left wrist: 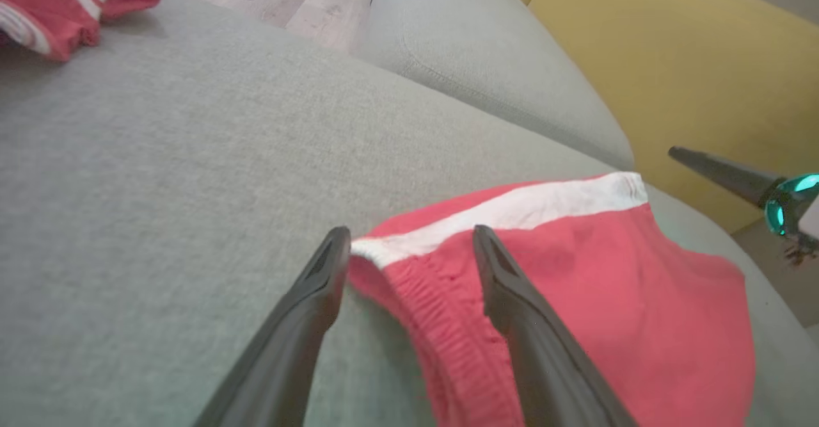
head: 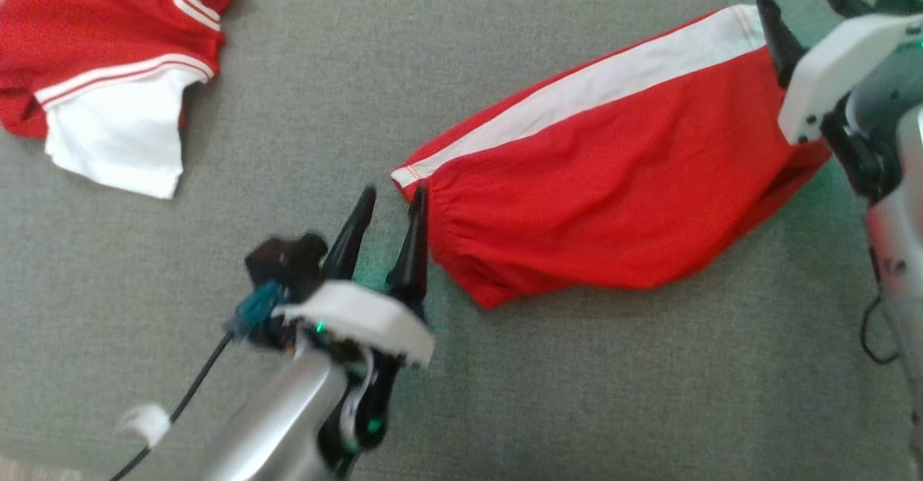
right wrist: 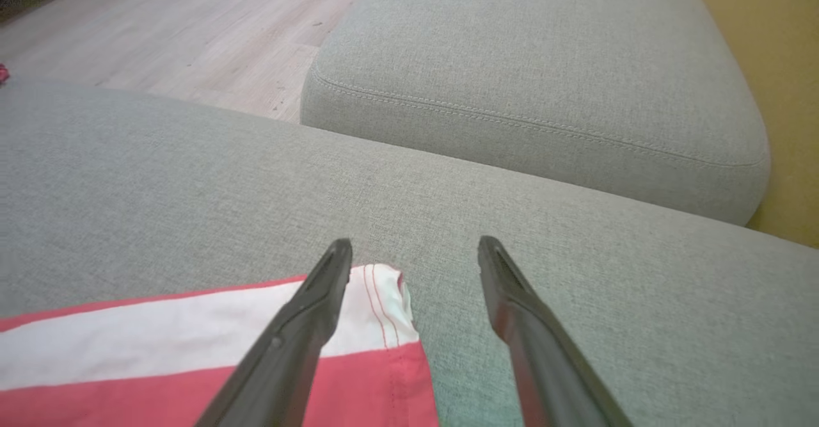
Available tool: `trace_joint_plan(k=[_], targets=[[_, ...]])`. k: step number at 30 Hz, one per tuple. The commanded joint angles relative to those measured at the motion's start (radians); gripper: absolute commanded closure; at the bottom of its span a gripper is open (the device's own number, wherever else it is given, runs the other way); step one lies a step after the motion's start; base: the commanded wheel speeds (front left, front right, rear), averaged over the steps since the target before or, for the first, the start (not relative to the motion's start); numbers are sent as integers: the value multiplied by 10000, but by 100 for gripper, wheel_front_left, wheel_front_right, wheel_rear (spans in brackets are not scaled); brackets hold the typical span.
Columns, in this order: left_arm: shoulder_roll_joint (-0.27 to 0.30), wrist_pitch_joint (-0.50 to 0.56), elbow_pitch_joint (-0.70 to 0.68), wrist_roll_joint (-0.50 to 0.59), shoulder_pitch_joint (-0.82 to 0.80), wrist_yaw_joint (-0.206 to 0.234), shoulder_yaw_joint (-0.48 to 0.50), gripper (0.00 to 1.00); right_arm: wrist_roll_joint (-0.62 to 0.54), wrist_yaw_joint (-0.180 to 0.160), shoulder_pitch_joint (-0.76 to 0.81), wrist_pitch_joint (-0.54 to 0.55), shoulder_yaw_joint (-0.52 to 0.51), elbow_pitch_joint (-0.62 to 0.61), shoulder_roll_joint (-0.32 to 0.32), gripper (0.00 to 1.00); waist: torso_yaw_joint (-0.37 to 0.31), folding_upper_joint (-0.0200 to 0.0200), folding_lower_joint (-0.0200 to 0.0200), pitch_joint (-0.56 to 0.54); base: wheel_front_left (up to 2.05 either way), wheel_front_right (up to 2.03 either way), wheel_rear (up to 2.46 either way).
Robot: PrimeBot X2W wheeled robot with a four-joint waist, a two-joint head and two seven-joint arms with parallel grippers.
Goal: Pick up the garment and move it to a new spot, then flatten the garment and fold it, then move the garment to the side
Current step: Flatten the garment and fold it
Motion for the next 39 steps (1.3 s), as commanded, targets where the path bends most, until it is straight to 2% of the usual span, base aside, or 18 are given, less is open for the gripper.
trace_joint_plan(k=[1, 5, 9, 17, 18, 20, 21, 24, 25, 26, 27, 28, 33, 39], targets=[[367, 70, -519, 91, 132, 131, 196, 0, 166, 73, 225, 94, 200, -419, -152, 0, -4, 0, 1, -208, 0, 0, 0], [1057, 169, -1358, 305, 654, 472, 219, 0, 633, 73, 778, 548, 337, -465, -577, 0, 86, 0, 1, -499, 0, 0, 0], [1662, -309, -2079, 747, 995, 842, 503, 0, 989, 73, 1393, 1094, 434, -510, -977, 0, 276, 0, 1, -654, 0, 0, 0], [2207, -1056, -2711, 865, 1737, 1511, 1379, 0, 1538, 73, 2364, 2216, 626, -674, -1331, 0, 701, 0, 1, -769, 0, 0, 0], [2266, -1082, -2742, 875, 1802, 1567, 1443, 0, 1616, 73, 2454, 2374, 641, -697, -1335, 9, 727, 0, 1, -782, 0, 0, 0], [2335, -1121, -2784, 840, 1902, 1608, 1549, 0, 1700, 73, 2592, 2586, 588, -745, -1312, 39, 762, 0, 1, -806, 0, 0, 0], [2356, -1140, -2795, 834, 1939, 1644, 1600, 0, 1698, 73, 2648, 2654, 555, -767, -1286, 51, 773, 0, 1, -812, 0, 0, 0], [2418, -1191, -2812, 887, 1991, 1733, 1688, 0, 1660, 73, 2722, 2655, 411, -836, -1164, 70, 749, 0, 1, -799, 0, 0, 0], [2418, -1191, -2812, 887, 1991, 1733, 1688, 0, 1660, 73, 2722, 2655, 411, -836, -1164, 70, 749, 0, 1, -799, 0, 0, 0], [2435, -1201, -2804, 914, 1998, 1761, 1699, 0, 1620, 73, 2716, 2562, 329, -864, -1107, 78, 714, 0, 1, -795, 0, 0, 0], [2439, -1222, -2776, 958, 2003, 1803, 1706, 0, 1514, 73, 2677, 2318, 134, -903, -951, 91, 595, 0, 1, -809, 0, 0, 0], [2433, -1228, -2759, 966, 2000, 1805, 1698, 0, 1440, 73, 2658, 2182, 21, -916, -879, 98, 519, 0, 1, -833, 0, 0, 0], [2440, -1245, -2624, 1052, 1952, 1772, 1629, 0, 1125, 73, 2860, 1540, -566, -1030, -556, 100, -39, 0, 1, -1109, 0, 0, 0], [2408, -1249, -2463, 1133, 2004, 1831, 1539, 0, 712, 73, 3945, 878, -1284, -1676, -32, 100, -1066, 0, 1, -1563, 0, 0, 0]])
